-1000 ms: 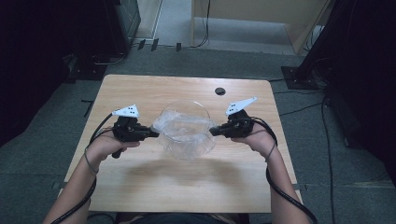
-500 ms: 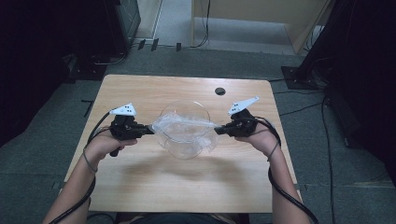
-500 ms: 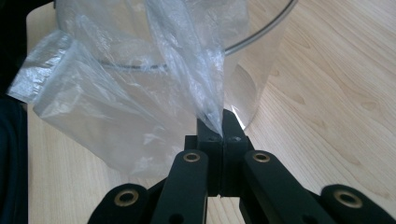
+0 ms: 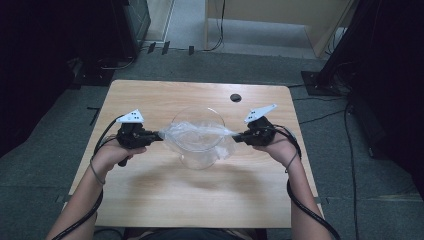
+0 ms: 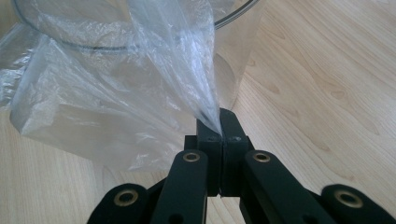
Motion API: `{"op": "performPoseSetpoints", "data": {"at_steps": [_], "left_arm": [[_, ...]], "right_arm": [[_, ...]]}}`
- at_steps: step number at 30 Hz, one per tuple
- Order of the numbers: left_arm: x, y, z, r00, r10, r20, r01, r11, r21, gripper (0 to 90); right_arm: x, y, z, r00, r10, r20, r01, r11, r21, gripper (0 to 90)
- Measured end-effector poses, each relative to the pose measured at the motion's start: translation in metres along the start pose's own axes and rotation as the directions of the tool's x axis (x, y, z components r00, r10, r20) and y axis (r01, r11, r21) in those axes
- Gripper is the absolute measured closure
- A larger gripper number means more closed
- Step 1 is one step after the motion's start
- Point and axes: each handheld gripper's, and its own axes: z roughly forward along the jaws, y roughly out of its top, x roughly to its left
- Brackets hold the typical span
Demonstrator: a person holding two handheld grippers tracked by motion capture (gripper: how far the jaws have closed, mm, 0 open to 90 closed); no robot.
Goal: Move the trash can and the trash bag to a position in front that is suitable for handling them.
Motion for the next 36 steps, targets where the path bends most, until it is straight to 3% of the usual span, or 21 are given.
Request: {"op": "performPoseSetpoints", "data": {"at_steps": [4,8,12,18,21,23,25,28,36], "left_arm": [[0.0,0.0,-0.002,0.9986,-0.007,0.053,0.009,0.9994,-0.033,71.9],[0.0,0.001,-0.004,0.9985,0.012,0.053,-0.009,0.998,-0.063,60.2],[-0.002,0.003,-0.007,0.9967,0.047,0.066,-0.041,0.9947,-0.094,46.5],[-0.004,0.006,-0.013,0.9955,0.07,0.064,-0.062,0.9905,-0.123,40.8],[-0.005,0.008,-0.015,0.9958,0.075,0.052,-0.068,0.9893,-0.129,39.7],[-0.005,0.009,-0.016,0.9964,0.075,0.039,-0.069,0.9882,-0.137,39.7],[-0.005,0.011,-0.017,0.997,0.074,0.022,-0.07,0.9872,-0.143,40.8],[-0.005,0.012,-0.018,0.9967,0.08,-0.009,-0.081,0.985,-0.152,44.3],[-0.001,0.013,-0.015,0.9967,0.04,-0.07,-0.052,0.9825,-0.179,56.0]], "right_arm": [[0.0,-0.001,-0.001,0.9986,-0.043,-0.031,0.042,0.999,-0.035,65.6],[0.004,0.004,-0.003,0.9936,-0.108,-0.03,0.106,0.991,-0.079,51.7],[0.009,0.008,-0.006,0.99,-0.136,-0.039,0.131,0.985,-0.111,44.6],[0.012,0.013,-0.009,0.99,-0.14,-0.014,0.136,0.978,-0.157,38.5],[0.011,0.014,-0.009,0.9918,-0.128,-0.005,0.125,0.977,-0.17,37.7],[0.01,0.014,-0.008,0.9961,-0.086,-0.017,0.082,0.982,-0.171,37.0],[0.009,0.013,-0.007,0.9972,-0.075,-0.006,0.073,0.982,-0.174,33.5],[0.009,0.013,-0.006,0.9972,-0.075,0.005,0.075,0.978,-0.195,35.6],[0.005,0.011,-0.011,0.9981,-0.062,0.007,0.062,0.977,-0.205,44.4]]}}
